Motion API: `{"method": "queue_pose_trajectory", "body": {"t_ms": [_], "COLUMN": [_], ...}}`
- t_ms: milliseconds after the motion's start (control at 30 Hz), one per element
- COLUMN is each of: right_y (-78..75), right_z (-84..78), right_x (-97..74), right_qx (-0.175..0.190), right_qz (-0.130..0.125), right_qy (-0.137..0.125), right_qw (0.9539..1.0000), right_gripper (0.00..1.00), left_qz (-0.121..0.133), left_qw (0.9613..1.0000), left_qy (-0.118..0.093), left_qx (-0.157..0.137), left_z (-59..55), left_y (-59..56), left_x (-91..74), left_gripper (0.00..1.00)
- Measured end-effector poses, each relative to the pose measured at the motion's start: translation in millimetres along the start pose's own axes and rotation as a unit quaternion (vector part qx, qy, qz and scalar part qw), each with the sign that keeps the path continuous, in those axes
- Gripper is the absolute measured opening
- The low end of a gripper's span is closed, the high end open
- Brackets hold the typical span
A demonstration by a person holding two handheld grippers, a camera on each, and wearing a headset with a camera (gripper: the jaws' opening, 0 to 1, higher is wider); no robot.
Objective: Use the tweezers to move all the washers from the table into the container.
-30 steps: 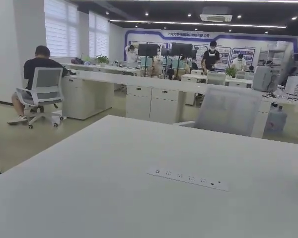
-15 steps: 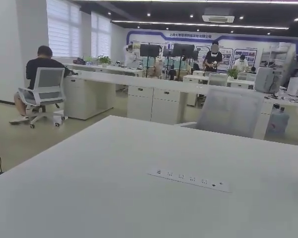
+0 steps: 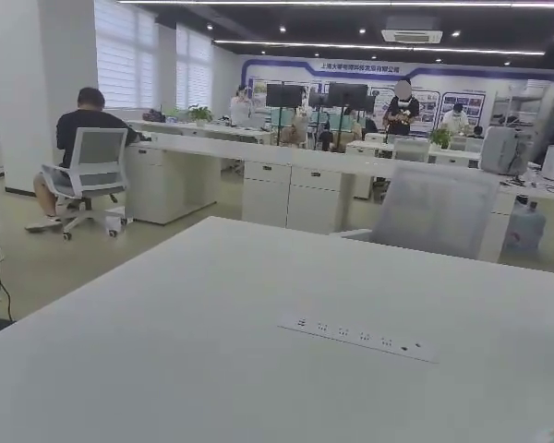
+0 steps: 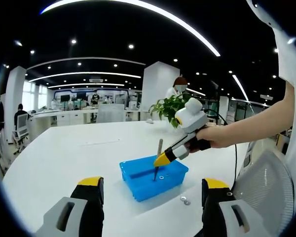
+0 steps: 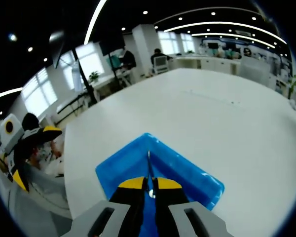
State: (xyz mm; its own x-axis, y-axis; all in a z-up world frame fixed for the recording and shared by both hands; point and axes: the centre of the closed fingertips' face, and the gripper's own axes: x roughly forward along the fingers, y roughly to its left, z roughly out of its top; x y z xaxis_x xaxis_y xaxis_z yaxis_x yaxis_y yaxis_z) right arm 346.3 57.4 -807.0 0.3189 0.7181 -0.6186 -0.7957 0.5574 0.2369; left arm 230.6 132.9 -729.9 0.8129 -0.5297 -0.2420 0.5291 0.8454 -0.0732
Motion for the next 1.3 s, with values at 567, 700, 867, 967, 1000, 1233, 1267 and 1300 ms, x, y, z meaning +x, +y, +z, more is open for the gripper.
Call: {"method": "queue_pose_trajectory", "body": {"t_ms": [567,700,867,967,1000,1233,1267,1300], "right_y": [3.3,11.7,30.5,40.9,45.4,69.0,71.2,71.9], "right_z": [3.3,14.0,24.0,28.7,30.6,22.6,18.8,16.5], "right_x": [-6.1,-15.5,-29.5,-38.3,-42.0,-54.0,-54.3,-54.4], "right_qx": [-0.019,-0.032,-0.047,-0.048,-0.045,-0.039,-0.039,-0.039], "right_qz": [-0.010,-0.006,0.012,0.021,0.026,0.067,0.072,0.072], "right_qy": [-0.022,-0.045,-0.065,-0.079,-0.085,-0.082,-0.076,-0.074], "right_qw": [0.9995,0.9985,0.9967,0.9955,0.9951,0.9936,0.9938,0.9939], "right_gripper": [0.04,0.04,0.03,0.03,0.03,0.03,0.03,0.03], "left_qz": [-0.001,0.000,-0.001,-0.002,-0.002,-0.004,-0.004,-0.004], "left_qw": [1.0000,1.0000,1.0000,1.0000,1.0000,1.0000,1.0000,1.0000], "left_qy": [0.000,0.000,0.002,0.002,0.002,0.005,0.005,0.005], "left_qx": [-0.001,-0.001,-0.001,-0.001,-0.001,0.001,0.001,0.001], "left_z": [0.3,0.1,-0.3,-0.6,-0.7,-1.8,-1.8,-1.9], "left_y": [-0.3,0.0,-0.7,-1.0,-0.9,-1.7,-1.7,-1.8], "left_x": [0.4,0.5,1.0,1.1,1.1,1.2,1.3,1.3], "left_gripper": [0.83,0.83,0.83,0.83,0.82,0.82,0.82,0.82]}}
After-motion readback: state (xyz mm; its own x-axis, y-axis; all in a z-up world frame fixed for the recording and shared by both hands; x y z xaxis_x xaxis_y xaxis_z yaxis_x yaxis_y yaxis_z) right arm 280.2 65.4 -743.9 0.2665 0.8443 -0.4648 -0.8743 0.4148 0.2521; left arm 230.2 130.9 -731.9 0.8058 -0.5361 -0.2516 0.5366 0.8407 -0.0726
